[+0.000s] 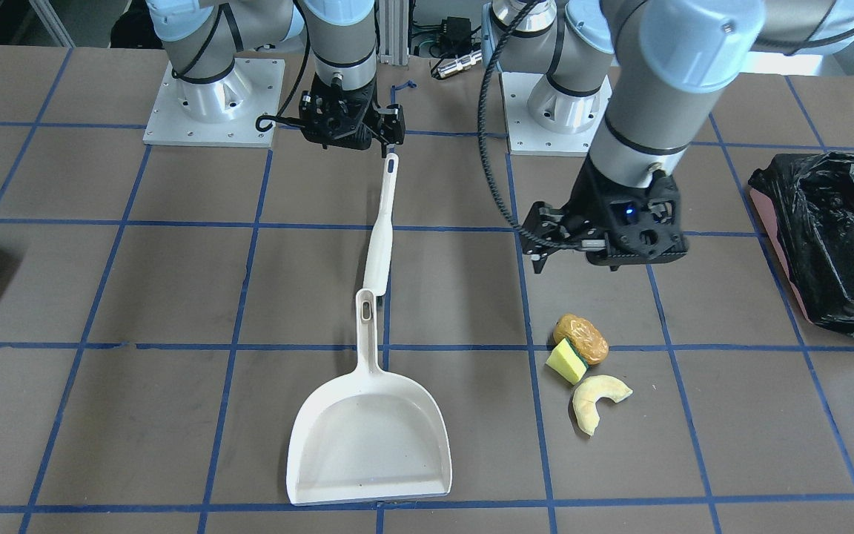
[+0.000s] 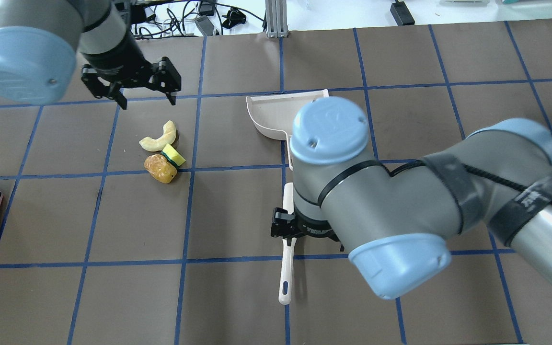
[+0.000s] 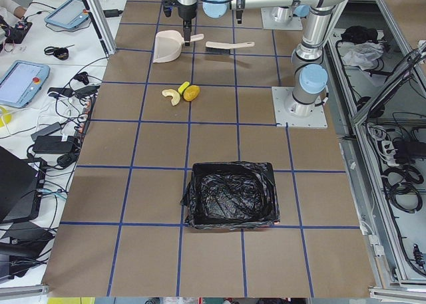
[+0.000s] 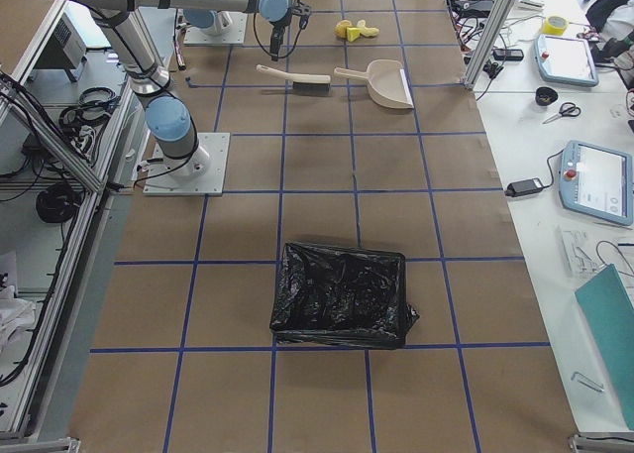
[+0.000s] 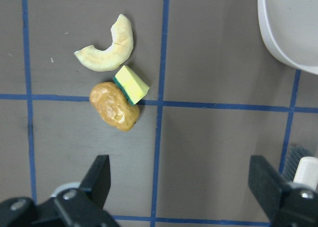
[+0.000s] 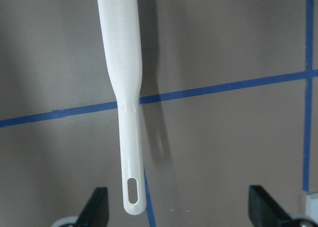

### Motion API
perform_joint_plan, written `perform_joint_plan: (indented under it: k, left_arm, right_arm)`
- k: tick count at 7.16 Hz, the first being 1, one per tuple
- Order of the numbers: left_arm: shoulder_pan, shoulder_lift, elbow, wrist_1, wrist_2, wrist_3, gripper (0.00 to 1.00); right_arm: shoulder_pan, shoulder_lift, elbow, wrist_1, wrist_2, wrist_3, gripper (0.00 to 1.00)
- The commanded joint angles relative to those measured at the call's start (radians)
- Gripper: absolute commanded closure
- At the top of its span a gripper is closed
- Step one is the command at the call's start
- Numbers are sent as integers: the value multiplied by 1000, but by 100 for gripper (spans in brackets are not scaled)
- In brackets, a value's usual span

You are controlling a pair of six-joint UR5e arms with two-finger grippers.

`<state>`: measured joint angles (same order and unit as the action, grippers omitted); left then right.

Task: Sweep and dump trash in nearest bin
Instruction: 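Grasp the dustpan handle with the left gripper while the right gripper grasps the brush handle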

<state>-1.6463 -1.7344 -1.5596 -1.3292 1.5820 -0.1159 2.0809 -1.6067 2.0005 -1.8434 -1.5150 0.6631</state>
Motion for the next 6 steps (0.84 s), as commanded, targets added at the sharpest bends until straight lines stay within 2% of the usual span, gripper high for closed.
perform_joint_plan:
  k: [1, 2, 3, 4, 6]
  left_arm:
    - [-110, -78, 1, 119, -72, -85, 0]
    - [-171, -114, 1, 127, -70, -170, 0]
    - [-190, -150, 0, 162, -71, -179, 0]
    - [-208, -181, 0, 210, -71, -198, 0]
    - [-254, -247, 0, 238, -71, -205, 0]
  right_arm:
    - [106, 114, 66, -178, -8, 87, 1]
    - [114, 148, 75, -189, -4, 79, 2]
    - [114, 151, 84, -188, 7, 78, 11]
    - [114, 151, 98, -191, 6, 78, 14]
    - [114, 151, 100, -191, 7, 76, 41]
